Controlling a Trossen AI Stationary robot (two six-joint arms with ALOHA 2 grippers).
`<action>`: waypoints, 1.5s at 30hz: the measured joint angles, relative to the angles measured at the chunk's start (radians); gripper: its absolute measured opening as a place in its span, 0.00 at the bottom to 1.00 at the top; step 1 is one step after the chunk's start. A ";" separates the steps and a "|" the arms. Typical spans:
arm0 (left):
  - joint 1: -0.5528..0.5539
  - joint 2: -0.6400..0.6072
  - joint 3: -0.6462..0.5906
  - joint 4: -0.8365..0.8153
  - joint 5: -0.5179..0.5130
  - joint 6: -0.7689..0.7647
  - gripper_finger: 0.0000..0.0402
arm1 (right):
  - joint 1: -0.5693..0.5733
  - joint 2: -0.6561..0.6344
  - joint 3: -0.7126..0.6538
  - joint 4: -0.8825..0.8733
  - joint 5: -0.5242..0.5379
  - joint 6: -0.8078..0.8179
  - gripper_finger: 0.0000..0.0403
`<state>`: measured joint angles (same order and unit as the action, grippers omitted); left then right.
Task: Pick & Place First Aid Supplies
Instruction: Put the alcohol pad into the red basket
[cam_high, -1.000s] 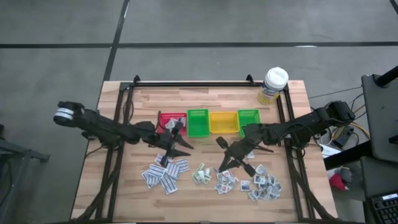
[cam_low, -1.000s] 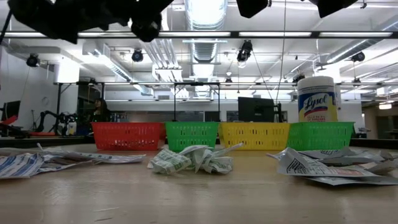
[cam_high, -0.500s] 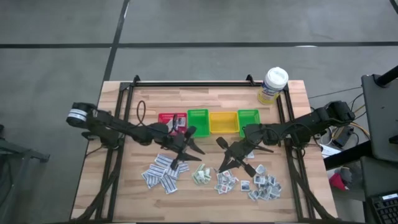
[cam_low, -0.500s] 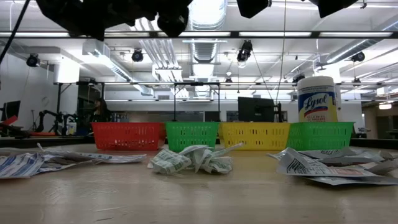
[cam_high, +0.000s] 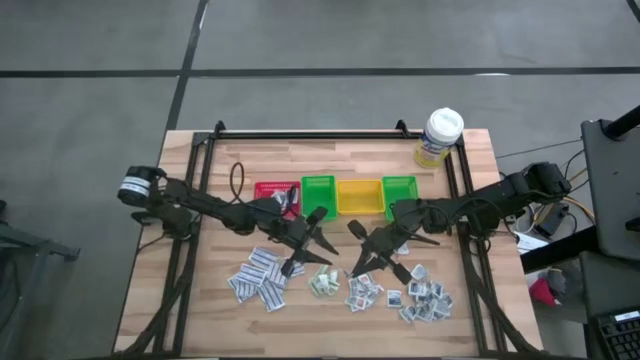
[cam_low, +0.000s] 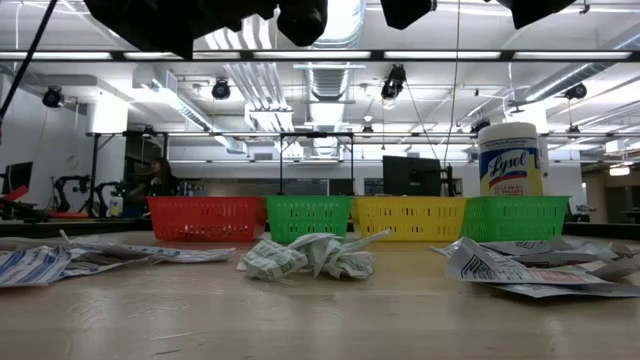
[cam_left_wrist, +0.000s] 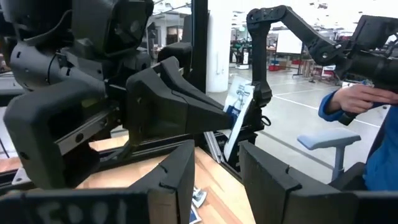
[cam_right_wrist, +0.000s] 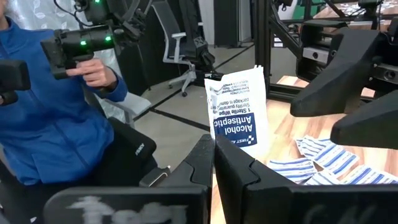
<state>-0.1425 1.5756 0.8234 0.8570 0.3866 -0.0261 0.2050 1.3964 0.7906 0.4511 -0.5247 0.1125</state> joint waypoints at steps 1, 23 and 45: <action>-0.002 -0.001 0.001 0.000 0.000 0.000 0.31 | 0.000 0.000 0.000 0.000 0.000 0.000 0.02; -0.031 0.012 0.041 0.003 0.001 0.036 0.31 | -0.007 0.000 -0.001 0.002 0.010 -0.019 0.02; -0.039 0.123 0.156 -0.002 0.044 0.027 0.24 | -0.007 0.000 -0.002 0.003 0.015 -0.016 0.02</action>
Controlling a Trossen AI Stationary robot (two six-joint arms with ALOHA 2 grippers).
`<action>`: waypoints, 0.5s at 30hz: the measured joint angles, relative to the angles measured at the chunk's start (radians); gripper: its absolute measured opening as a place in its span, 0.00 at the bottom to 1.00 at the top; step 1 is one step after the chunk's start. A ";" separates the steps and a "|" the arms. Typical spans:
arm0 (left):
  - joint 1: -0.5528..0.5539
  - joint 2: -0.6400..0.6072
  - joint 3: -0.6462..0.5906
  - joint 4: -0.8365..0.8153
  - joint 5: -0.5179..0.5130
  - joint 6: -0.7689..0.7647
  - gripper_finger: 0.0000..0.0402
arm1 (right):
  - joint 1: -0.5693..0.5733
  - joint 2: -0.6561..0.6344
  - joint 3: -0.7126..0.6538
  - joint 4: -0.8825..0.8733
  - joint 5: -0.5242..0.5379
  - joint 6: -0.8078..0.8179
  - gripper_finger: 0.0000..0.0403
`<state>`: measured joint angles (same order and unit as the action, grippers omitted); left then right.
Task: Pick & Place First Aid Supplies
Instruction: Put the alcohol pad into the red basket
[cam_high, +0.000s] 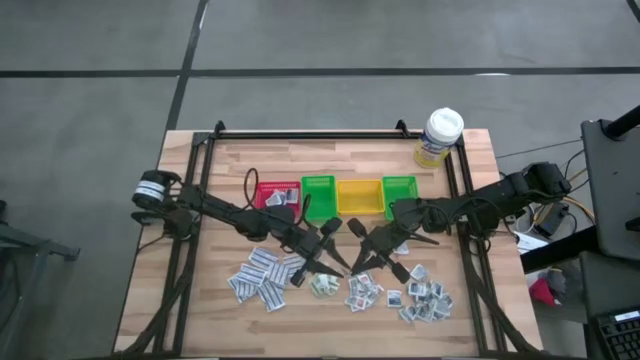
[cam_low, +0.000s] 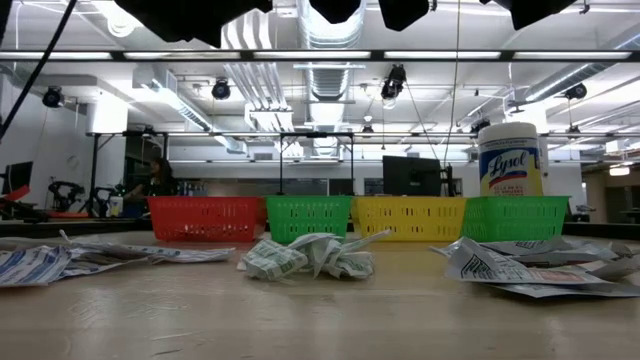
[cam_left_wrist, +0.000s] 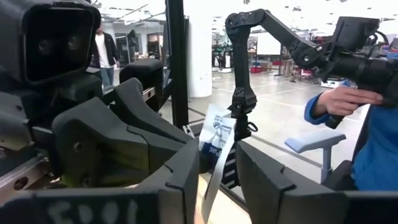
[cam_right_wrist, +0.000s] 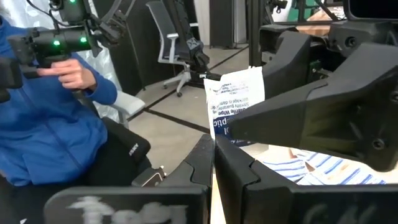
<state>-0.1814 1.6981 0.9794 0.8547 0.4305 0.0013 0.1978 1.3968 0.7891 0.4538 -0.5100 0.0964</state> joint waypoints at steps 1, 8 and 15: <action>0.000 0.001 0.000 0.000 0.000 0.000 0.22 | 0.000 0.000 0.000 0.000 0.002 -0.001 0.02; 0.000 0.005 0.000 -0.008 0.009 0.002 0.02 | 0.000 0.000 0.000 -0.001 0.015 -0.004 0.02; 0.000 -0.009 0.000 -0.067 0.021 -0.011 0.00 | -0.001 0.001 -0.001 -0.008 0.016 -0.002 0.02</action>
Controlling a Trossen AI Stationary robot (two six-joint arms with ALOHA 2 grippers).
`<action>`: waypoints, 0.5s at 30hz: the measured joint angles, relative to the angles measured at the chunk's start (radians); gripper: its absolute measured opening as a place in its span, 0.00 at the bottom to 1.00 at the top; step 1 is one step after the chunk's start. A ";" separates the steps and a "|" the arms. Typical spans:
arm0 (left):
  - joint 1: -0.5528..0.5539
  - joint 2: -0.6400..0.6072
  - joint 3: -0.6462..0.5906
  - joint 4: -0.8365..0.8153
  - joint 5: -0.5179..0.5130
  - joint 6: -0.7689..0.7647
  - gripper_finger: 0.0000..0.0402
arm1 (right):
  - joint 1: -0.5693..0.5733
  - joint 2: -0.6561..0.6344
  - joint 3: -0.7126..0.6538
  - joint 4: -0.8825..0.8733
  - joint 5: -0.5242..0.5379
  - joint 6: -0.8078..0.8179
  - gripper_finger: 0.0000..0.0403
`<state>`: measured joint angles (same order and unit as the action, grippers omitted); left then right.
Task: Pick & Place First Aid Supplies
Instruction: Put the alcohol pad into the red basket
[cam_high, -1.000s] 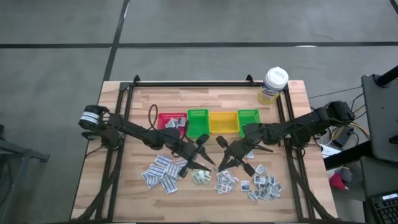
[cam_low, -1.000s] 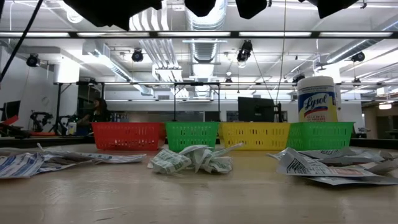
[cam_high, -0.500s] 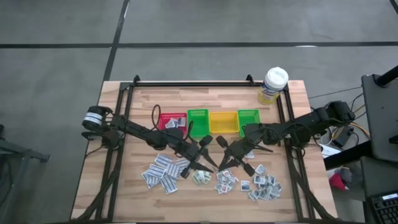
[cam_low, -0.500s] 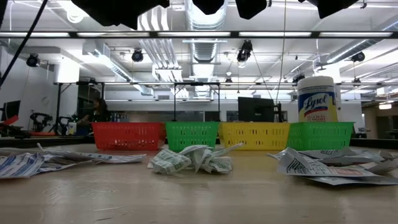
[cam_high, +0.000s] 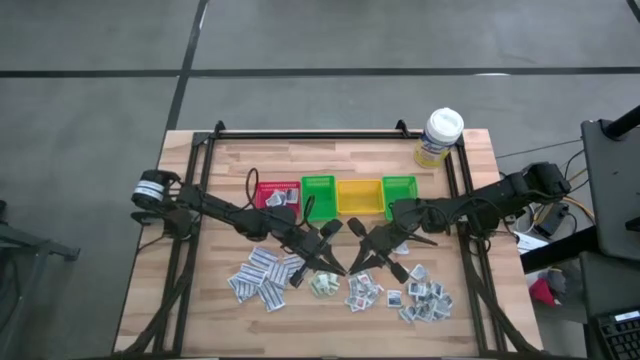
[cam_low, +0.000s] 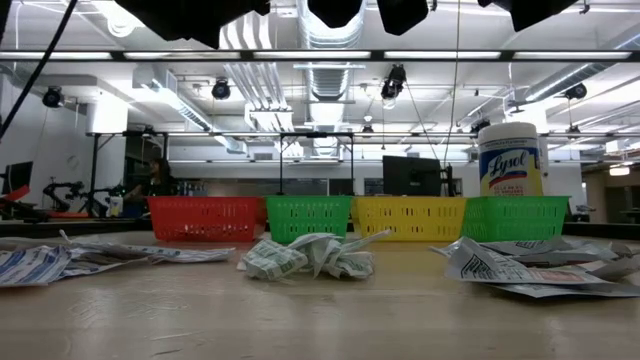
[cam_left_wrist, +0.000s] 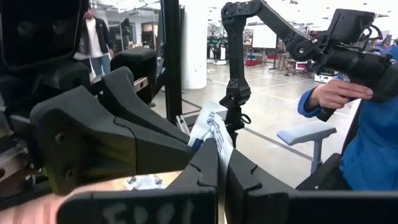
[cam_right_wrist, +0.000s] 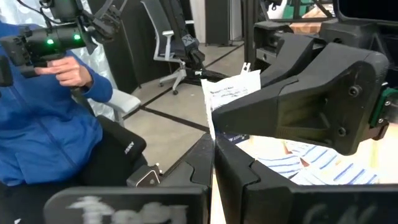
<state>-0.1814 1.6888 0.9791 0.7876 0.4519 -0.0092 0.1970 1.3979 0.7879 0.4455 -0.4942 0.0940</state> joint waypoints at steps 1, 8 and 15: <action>0.000 -0.005 -0.001 -0.014 -0.001 -0.001 0.00 | 0.000 0.000 0.000 -0.003 0.001 0.000 0.02; 0.001 -0.052 -0.003 -0.119 -0.036 0.011 0.00 | 0.000 0.000 0.000 -0.032 0.004 0.015 0.02; 0.002 -0.118 -0.009 -0.300 -0.184 0.017 0.00 | 0.002 -0.002 0.000 -0.074 -0.008 0.023 0.02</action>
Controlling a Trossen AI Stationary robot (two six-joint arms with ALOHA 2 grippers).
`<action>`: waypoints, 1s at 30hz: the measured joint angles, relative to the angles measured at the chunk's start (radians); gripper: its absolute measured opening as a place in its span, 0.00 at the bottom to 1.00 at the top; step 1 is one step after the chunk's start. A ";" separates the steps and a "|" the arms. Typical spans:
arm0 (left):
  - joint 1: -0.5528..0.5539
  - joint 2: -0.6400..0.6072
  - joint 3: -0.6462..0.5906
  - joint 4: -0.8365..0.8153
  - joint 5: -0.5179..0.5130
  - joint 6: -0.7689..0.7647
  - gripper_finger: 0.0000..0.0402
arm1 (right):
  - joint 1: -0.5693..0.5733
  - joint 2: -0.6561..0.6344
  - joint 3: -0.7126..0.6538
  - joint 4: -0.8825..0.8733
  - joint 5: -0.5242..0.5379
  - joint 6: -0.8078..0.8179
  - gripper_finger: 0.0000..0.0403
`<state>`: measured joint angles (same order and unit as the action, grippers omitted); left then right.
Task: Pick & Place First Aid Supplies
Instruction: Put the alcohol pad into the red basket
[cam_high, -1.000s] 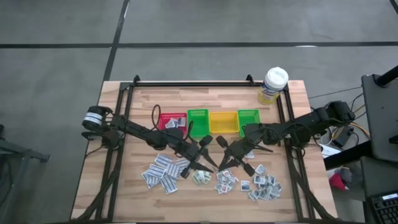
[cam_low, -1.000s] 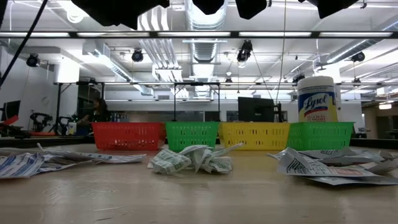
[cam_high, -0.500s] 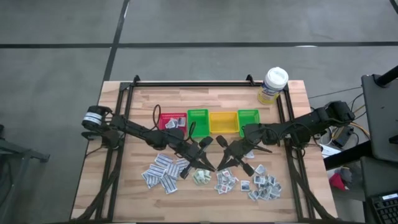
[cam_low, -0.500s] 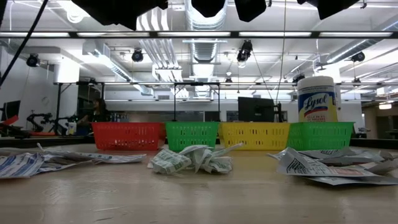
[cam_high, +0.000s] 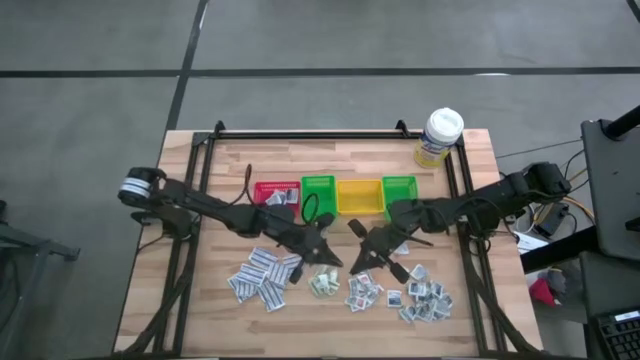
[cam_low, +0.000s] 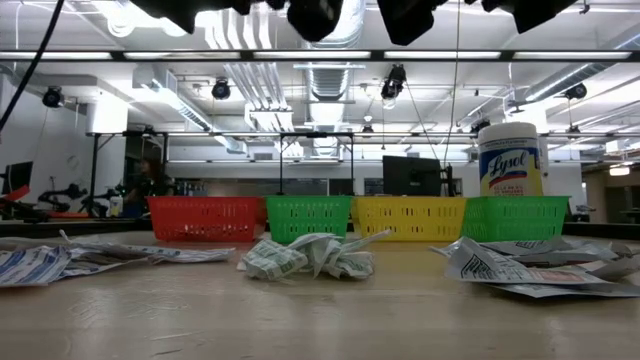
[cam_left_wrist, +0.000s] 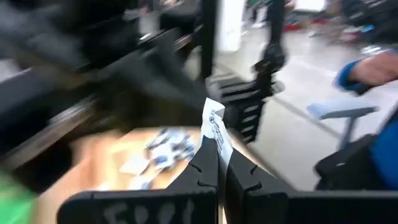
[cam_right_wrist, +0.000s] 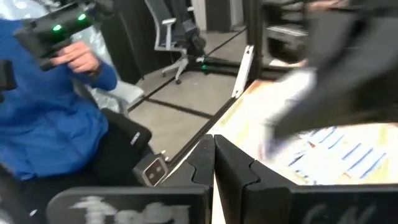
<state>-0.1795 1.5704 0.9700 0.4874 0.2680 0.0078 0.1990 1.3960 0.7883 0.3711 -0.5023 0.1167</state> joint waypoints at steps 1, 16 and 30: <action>0.001 -0.010 -0.005 -0.027 -0.034 0.000 0.00 | 0.001 0.000 0.000 -0.008 -0.001 0.004 0.02; 0.006 -0.197 -0.045 -0.513 -0.658 -0.041 0.00 | 0.002 -0.040 -0.011 -0.115 0.005 -0.022 0.02; 0.127 -0.214 -0.110 -0.721 -0.790 -0.140 0.00 | 0.002 -0.268 -0.152 -0.134 0.158 -0.042 0.02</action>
<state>-0.0527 1.3567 0.8600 -0.2339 -0.5224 -0.1319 0.2008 1.1279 0.6361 0.2370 -0.3439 0.0749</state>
